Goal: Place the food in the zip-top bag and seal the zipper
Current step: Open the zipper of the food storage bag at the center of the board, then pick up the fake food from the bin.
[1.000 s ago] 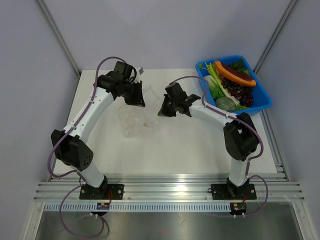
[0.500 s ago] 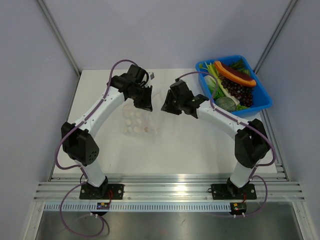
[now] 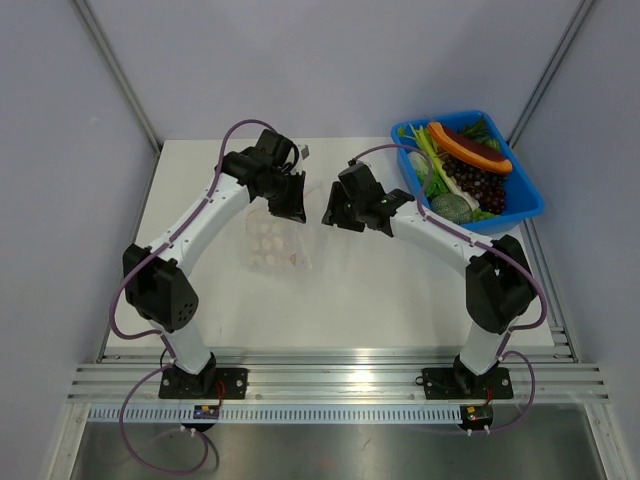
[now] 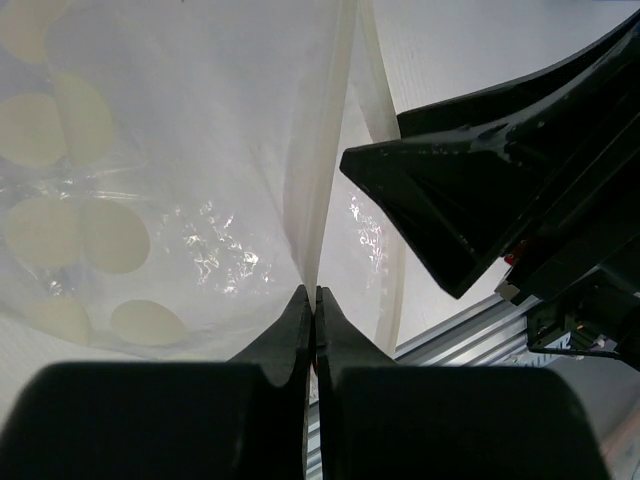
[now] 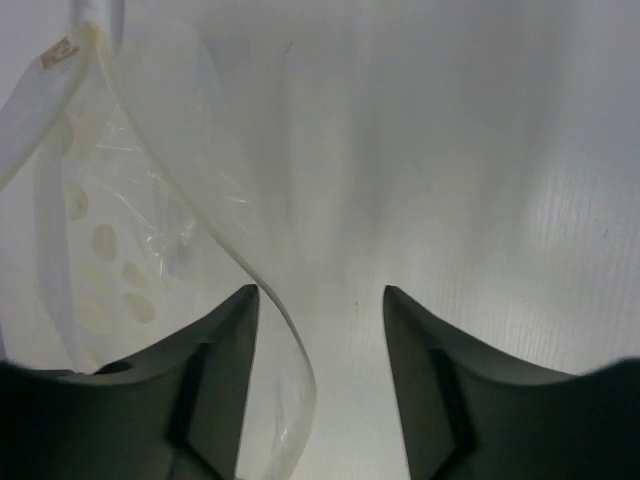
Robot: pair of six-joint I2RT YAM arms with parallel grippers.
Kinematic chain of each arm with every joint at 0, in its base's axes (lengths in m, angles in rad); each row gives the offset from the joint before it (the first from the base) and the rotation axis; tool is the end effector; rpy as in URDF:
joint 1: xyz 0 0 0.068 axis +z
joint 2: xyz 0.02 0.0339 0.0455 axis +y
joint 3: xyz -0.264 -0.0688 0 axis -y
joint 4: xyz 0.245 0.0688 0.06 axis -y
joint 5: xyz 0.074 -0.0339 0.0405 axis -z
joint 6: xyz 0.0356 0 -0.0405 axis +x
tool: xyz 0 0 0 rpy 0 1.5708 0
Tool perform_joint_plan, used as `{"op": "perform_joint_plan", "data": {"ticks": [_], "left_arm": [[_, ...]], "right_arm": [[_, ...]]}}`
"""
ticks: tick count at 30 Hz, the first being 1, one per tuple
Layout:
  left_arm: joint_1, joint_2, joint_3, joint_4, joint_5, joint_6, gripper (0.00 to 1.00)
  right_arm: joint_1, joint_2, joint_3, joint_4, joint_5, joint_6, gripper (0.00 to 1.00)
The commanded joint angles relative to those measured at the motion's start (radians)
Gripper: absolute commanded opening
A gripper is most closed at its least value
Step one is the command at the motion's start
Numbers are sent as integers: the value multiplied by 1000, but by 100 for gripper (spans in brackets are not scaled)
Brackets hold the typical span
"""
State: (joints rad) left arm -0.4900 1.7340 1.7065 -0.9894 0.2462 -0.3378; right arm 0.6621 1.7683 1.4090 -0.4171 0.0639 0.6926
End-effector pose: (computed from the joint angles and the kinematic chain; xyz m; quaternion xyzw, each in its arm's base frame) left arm 0.3193 -0.1802 0.3349 0.1061 0.9493 -0.2173 0.2009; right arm 0.3172 0.2444 0.2656 0.0264 0.9214 0.2194 0.3197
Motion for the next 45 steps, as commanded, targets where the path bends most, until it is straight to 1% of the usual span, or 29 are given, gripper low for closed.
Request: {"op": "perform_joint_plan", "data": {"ticks": [1, 3, 6, 8, 10, 12, 14, 15, 17, 18, 19, 20, 21, 22, 23, 24, 26, 27, 29, 30, 34, 36, 39, 42, 45], "left_arm": [[-2, -42, 35, 46, -60, -41, 0], [-2, -65, 19, 89, -70, -67, 0], [-2, -57, 34, 86, -113, -70, 0], [-2, -44, 56, 71, -120, -61, 0], [-2, -27, 62, 71, -116, -61, 0], [-4, -19, 62, 74, -110, -61, 0], [-2, -17, 62, 81, -105, -60, 0], [-2, -17, 64, 81, -99, -52, 0], [-2, -21, 74, 71, -93, -43, 0], [-4, -19, 79, 66, -90, -35, 0], [-2, -17, 84, 57, -90, -24, 0], [-4, -17, 88, 57, -90, -20, 0], [-2, -16, 88, 55, -84, -17, 0], [-2, -16, 87, 57, -79, -14, 0], [-2, -16, 85, 58, -73, -12, 0], [-4, -17, 78, 58, -59, -4, 0], [-2, -25, 65, 64, -53, 3, 0], [-2, -30, 56, 67, -53, 9, 0], [-4, -36, 54, 69, -56, 14, 0], [-2, -36, 53, 72, -48, 14, 0], [-2, -30, 45, 92, -27, 2, 0], [-2, -28, 39, 95, -19, -1, 0], [-2, -36, 21, 101, -13, 6, 0], [-2, -48, -7, 109, -21, 11, 0], [-2, -41, -5, 107, -13, 10, 0]], "right_arm": [[-13, -62, 34, -18, 28, -95, 65], [-25, -95, 68, -48, 54, -143, 74], [-51, -180, 76, -84, 155, -241, 76], [-68, -243, 59, -86, 183, -330, 77], [-82, -300, 33, -77, 287, -393, 79], [-110, -348, 7, -43, 383, -424, 79], [-148, -360, -15, -28, 405, -453, 79], [-179, -360, -21, -9, 431, -490, 77], [-190, -354, -34, 44, 494, -562, 76], [-196, -340, -48, 131, 560, -606, 76], [-211, -328, -54, 164, 589, -686, 77], [-228, -308, -35, 173, 609, -717, 77], [-248, -250, -1, 114, 602, -735, 78], [-271, -213, 99, 62, 591, -728, 78], [-319, -176, 151, 14, 585, -720, 78], [-337, -111, 229, -44, 564, -735, 78], [-367, -55, 280, -43, 570, -783, 79], [-374, 3, 336, -37, 592, -842, 79], [-392, 71, 410, -49, 619, -898, 79], [-397, 145, 488, -63, 640, -948, 79], [-432, 322, 669, -84, 688, -1065, 79], [-449, 380, 721, -60, 677, -1100, 79], [-455, 422, 742, -17, 650, -1148, 80], [-456, 451, 754, -6, 622, -1156, 80], [-455, 488, 768, 11, 626, -1170, 81]]}}
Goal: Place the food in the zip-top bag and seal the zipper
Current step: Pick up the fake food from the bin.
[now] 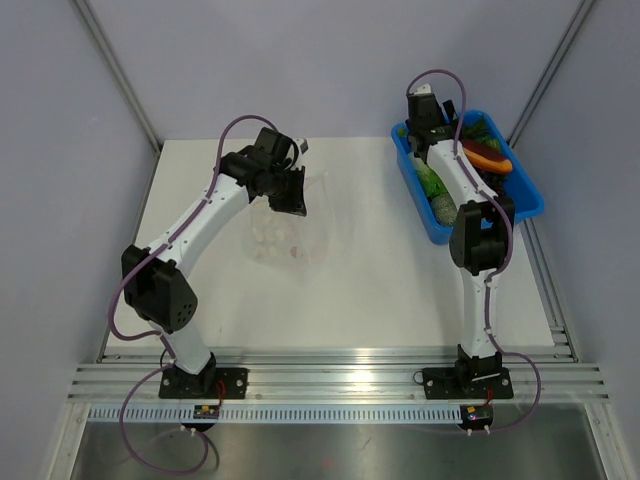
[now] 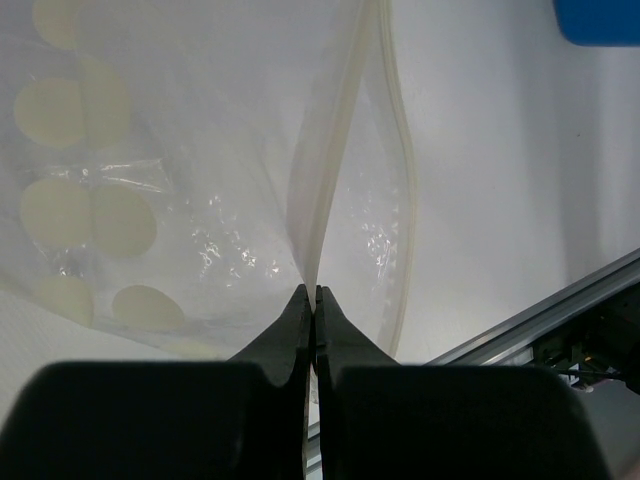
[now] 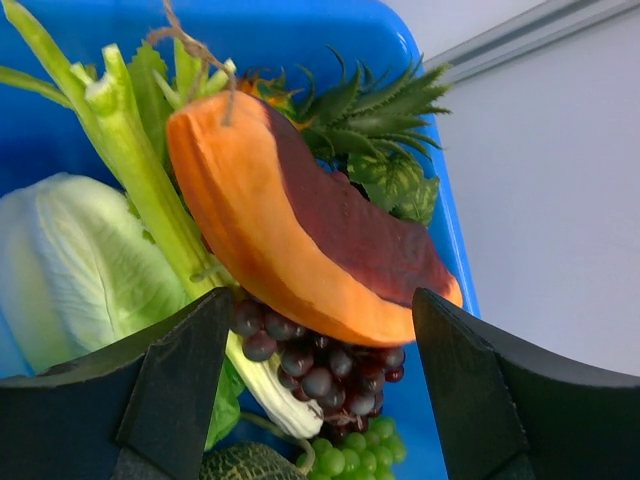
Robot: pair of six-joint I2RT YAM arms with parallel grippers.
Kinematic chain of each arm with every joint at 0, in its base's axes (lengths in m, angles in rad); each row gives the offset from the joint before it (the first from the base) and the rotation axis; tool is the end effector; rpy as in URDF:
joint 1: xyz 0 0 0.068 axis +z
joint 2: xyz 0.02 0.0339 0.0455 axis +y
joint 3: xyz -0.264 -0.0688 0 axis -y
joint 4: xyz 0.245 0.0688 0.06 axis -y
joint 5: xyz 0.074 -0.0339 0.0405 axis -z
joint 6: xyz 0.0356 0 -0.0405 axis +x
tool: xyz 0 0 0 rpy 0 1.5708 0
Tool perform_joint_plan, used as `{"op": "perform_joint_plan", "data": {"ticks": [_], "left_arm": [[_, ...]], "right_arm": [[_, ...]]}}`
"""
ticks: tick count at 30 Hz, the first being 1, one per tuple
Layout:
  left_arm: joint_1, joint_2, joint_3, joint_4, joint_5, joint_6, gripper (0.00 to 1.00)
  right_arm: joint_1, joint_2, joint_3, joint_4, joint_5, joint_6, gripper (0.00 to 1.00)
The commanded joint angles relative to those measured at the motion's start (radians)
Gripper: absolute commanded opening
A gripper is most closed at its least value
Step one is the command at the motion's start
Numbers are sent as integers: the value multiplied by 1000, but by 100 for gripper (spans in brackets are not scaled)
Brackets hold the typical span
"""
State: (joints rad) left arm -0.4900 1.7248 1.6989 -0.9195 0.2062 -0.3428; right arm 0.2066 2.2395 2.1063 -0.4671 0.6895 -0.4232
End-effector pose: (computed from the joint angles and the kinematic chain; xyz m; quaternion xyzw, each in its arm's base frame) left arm 0.3236 -0.1809 0.3398 0.1012 0.9416 -0.2133 0.2402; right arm 0.5118 0.0841 0.2903 -0.1080 0.8404 -0.3446 0.4041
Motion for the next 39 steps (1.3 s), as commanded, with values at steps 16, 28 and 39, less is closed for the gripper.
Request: {"op": "perform_joint_plan", "data": {"ticks": [16, 28, 39], "left_arm": [[-1, -48, -2, -5, -19, 8, 0], [-21, -7, 83, -42, -77, -19, 0], [-45, 59, 154, -16, 22, -62, 0]], "right_arm": [[-12, 128, 130, 159, 58, -23, 46], [-16, -233, -61, 58, -114, 178, 0], [-15, -587, -89, -364, -223, 556, 0]]}}
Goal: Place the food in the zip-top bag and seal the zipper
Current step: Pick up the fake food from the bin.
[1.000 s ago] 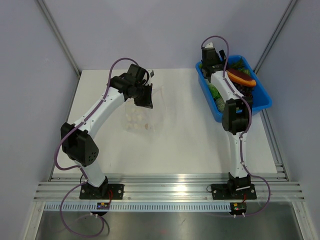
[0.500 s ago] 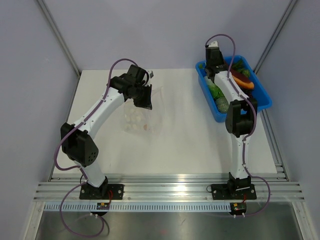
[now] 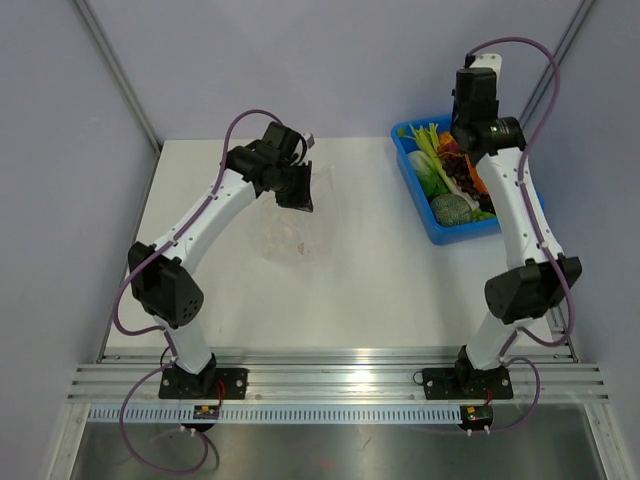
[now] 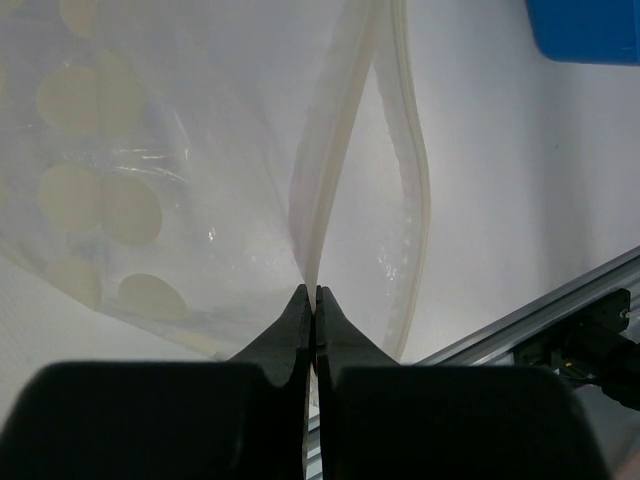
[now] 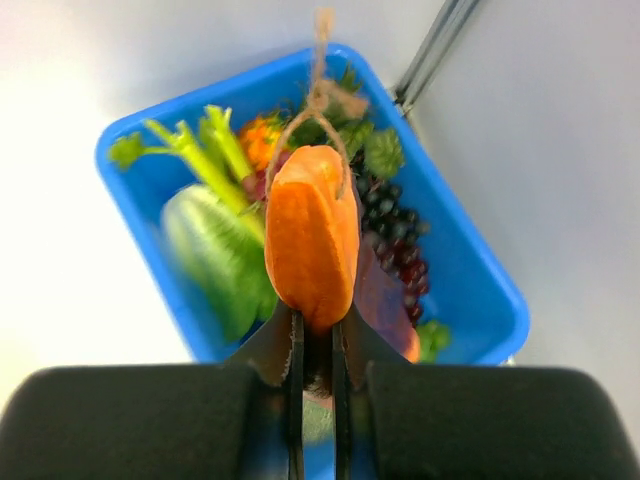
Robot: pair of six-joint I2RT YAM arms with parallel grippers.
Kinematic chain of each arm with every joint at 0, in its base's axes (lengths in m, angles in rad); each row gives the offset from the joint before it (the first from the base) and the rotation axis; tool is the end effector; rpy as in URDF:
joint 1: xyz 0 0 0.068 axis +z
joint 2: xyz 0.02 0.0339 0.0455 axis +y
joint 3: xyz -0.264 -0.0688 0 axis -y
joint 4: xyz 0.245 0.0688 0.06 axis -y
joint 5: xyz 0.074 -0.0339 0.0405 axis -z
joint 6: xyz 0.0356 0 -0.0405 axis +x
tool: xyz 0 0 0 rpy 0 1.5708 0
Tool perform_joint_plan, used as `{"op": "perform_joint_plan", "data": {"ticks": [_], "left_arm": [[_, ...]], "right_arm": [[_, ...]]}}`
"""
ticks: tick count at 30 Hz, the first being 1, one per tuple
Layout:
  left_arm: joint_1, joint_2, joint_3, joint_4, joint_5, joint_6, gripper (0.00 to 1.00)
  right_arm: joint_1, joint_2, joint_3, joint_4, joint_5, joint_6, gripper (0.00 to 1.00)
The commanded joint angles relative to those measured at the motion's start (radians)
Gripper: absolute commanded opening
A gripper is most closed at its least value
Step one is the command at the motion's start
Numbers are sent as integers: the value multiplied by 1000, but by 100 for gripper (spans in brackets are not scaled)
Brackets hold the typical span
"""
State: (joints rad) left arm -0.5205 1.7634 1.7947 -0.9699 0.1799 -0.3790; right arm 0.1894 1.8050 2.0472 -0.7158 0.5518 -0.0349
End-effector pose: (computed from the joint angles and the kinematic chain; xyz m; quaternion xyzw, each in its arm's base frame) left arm 0.3247 -0.1935 0.3523 0.0948 0.9423 -0.2115 0.2417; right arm 0.3940 0.0565 0.4397 0.0493 0.8317 -0.1930 0.5182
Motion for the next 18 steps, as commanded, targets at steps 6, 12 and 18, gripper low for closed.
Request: {"op": "perform_joint_plan", "data": {"ticks": [6, 12, 18], "left_arm": [[-23, 37, 109, 53, 56, -60, 0], [-23, 65, 156, 56, 76, -70, 0], [-23, 79, 196, 53, 110, -80, 0]], "right_arm": [[2, -395, -234, 54, -331, 291, 0], [4, -506, -352, 225, -677, 444, 0], [56, -598, -493, 449, -829, 616, 0]]}}
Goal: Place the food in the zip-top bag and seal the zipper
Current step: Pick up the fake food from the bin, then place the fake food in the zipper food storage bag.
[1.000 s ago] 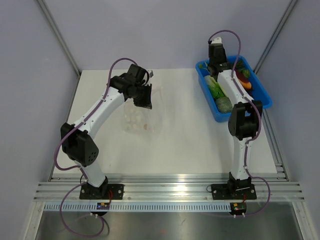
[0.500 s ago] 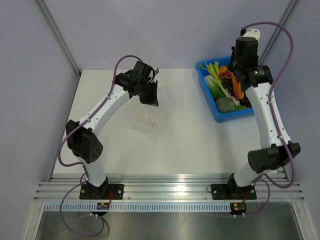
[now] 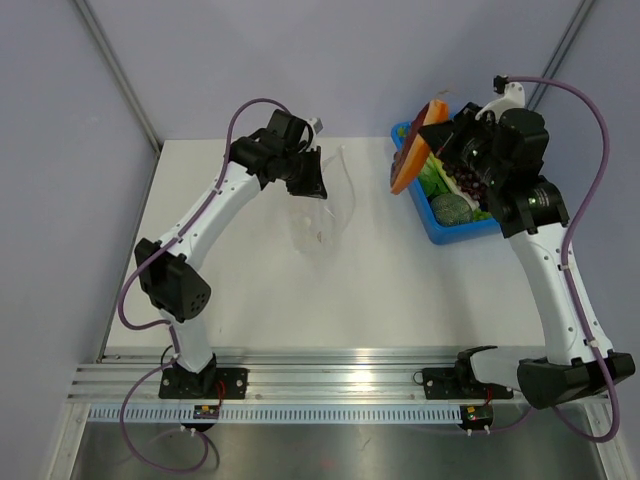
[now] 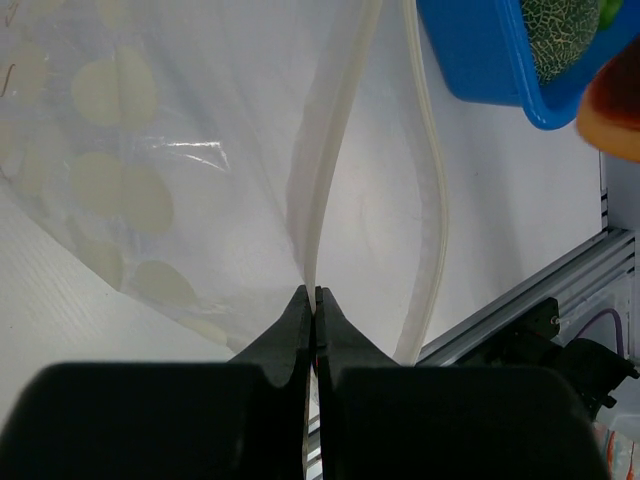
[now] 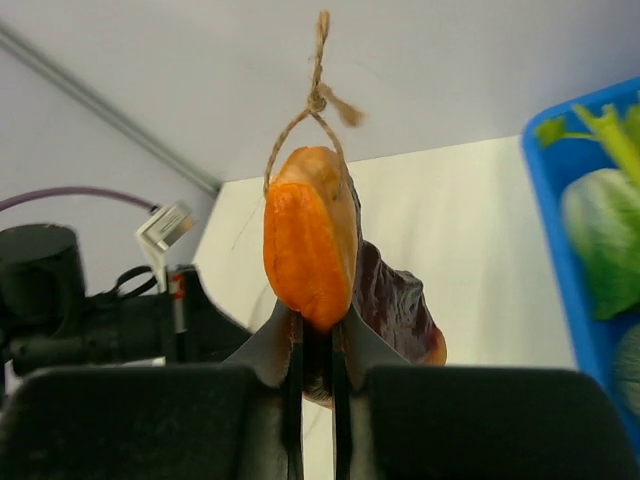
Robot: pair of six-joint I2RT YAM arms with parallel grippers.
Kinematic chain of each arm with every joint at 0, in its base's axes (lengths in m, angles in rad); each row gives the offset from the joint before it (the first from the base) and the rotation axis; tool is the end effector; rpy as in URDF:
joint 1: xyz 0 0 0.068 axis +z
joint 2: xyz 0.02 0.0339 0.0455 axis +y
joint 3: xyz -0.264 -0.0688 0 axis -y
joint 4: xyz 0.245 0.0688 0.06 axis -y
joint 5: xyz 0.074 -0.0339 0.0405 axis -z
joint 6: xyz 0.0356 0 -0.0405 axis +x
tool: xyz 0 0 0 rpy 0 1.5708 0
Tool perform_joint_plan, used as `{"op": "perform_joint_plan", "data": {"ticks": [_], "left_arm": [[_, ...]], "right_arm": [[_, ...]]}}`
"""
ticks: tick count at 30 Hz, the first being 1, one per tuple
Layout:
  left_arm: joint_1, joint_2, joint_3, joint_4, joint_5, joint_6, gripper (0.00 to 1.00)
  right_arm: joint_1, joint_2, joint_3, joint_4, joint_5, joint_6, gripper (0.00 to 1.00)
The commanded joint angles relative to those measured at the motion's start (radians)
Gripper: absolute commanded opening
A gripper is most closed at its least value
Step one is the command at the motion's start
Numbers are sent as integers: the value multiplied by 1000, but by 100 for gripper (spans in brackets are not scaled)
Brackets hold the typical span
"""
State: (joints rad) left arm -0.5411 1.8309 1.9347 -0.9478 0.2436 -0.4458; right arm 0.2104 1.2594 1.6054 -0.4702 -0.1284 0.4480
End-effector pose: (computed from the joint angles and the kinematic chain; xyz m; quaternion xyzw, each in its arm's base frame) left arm 0.3363 -0.2121 0.3726 0.0873 0.9247 -0.2671 0.2569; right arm 0.2511 0.0583 0.4908 0.0465 0.7478 0.2590 0.6095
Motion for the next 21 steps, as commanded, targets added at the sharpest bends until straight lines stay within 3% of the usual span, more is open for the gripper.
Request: {"op": "perform_joint_plan", "data": {"ticks": [1, 10, 21], "left_arm": [[-2, 14, 69, 29, 51, -16, 0], [-2, 41, 90, 18, 74, -19, 0], [-2, 42, 95, 21, 100, -31, 0]], "right_arm": [[49, -60, -67, 223, -152, 145, 0], [190, -66, -67, 304, -128, 170, 0], [236, -34, -65, 288, -93, 152, 0]]}}
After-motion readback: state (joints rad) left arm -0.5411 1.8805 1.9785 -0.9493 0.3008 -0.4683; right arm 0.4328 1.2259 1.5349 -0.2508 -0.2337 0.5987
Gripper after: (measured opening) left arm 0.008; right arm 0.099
